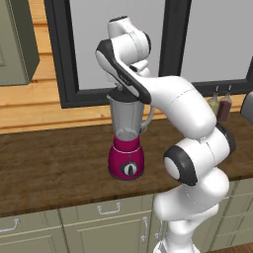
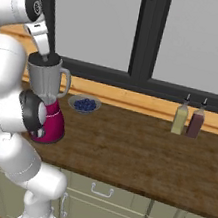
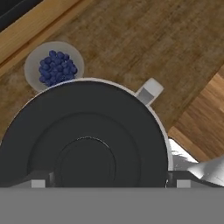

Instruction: Close the lid blender by securely placing the lid on top.

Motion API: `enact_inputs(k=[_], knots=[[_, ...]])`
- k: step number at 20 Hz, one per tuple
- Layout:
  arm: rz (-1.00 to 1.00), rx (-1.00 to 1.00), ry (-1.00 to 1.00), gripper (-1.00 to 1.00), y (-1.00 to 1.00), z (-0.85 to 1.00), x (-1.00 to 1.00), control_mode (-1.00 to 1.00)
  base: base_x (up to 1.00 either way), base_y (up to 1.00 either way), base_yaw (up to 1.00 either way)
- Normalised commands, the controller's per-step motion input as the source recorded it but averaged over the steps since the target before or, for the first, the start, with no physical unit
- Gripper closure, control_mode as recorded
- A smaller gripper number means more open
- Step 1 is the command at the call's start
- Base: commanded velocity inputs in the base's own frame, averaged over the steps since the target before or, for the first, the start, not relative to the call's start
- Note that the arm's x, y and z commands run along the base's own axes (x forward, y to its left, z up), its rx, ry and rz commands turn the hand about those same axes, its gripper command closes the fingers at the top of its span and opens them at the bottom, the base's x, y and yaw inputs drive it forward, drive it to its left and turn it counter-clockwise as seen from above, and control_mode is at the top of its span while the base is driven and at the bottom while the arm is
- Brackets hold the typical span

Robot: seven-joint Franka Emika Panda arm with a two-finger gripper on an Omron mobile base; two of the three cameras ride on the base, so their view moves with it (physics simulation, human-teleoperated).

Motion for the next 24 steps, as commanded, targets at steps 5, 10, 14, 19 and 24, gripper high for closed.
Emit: enact_inputs(k=[5,10,14,19,24], knots=[[0.0,0.0,0.13,-1.0,0.0,-0.16,-0.08,-1.0,0.0,0.0,0.0],[0.0,0.0,0.01,-1.0,-0.19,-0.3,0.0,-1.0,0.0,0.0,0.0],[0.0,0.0,-0.03,-1.0,-0.38,-0.24,0.0,-1.0,0.0,0.0,0.0],[0.0,0.0,-0.08,-1.0,-0.52,-0.13,0.0,-1.0,0.0,0.0,0.0],[0.04,0.0,-0.02,-1.0,-0.61,-0.03,0.01,-1.0,0.0,0.0,0.0]])
